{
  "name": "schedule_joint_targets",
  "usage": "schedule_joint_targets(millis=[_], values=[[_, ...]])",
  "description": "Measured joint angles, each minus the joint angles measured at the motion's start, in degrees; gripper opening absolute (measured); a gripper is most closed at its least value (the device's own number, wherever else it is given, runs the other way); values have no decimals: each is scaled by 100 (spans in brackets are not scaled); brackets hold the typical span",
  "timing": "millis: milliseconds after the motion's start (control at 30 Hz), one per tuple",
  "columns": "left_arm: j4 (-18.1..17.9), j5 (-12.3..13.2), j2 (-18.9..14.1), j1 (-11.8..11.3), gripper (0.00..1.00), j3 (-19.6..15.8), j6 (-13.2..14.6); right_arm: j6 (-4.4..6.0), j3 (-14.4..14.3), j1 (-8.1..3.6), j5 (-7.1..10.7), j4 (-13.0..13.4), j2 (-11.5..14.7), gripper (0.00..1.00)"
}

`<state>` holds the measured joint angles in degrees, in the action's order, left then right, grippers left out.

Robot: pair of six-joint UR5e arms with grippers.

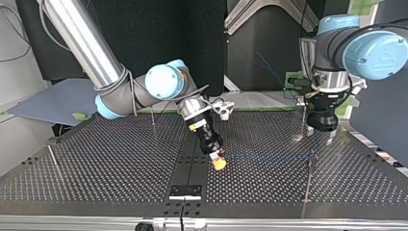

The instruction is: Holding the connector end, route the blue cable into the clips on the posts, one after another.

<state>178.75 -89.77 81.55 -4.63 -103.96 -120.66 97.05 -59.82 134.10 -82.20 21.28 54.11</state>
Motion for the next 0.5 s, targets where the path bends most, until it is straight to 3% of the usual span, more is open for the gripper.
schedule_joint_targets(millis=[267,500], values=[[6,-132,-346,95,100,0,274,8,0,-5,-3,-2,0,0],[30,-210,-412,180,100,0,655,1,0,-12,-7,-1,-1,0]])
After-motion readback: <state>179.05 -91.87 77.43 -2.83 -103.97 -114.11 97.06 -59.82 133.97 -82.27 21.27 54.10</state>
